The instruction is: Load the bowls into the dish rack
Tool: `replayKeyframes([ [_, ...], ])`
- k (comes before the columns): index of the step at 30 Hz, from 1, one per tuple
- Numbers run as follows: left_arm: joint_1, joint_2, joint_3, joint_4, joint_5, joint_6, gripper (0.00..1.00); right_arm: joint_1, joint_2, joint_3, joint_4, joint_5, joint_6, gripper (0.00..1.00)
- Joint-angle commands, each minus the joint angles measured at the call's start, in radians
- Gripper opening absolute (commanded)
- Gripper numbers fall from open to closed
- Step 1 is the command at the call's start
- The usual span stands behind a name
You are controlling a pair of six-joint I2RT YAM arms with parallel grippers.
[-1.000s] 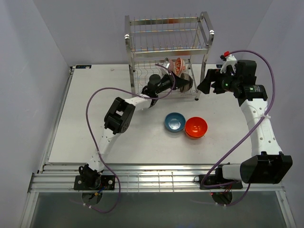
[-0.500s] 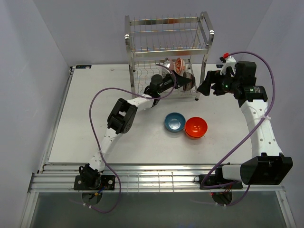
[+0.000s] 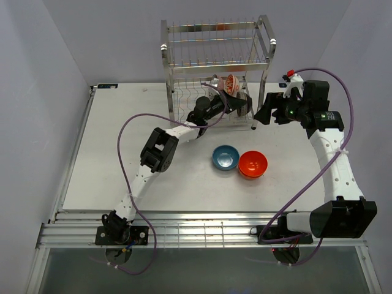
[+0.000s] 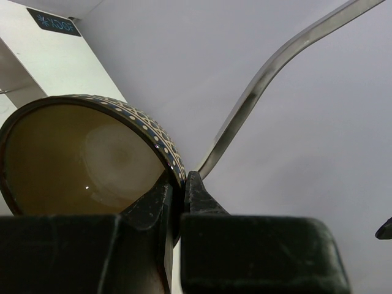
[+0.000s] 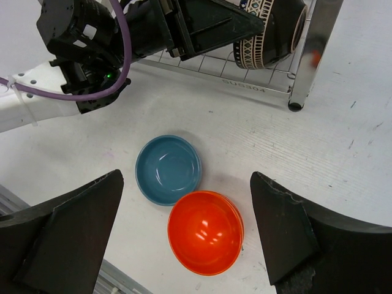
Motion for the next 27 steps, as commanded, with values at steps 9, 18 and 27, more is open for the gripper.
replayKeyframes([
  [9,-0.015,-0.006,0.105,0.036,-0.032,-0.084,0.00,-0.004,-0.009,-0.014,0.013,-0.034,-0.012,0.90],
  [18,-0.018,0.021,0.125,0.018,-0.042,-0.114,0.00,-0.003,0.003,-0.007,0.008,-0.031,-0.012,0.90],
  [27,-0.022,0.049,0.152,-0.007,-0.069,-0.107,0.00,-0.003,0.000,-0.007,0.001,-0.031,-0.012,0.90],
])
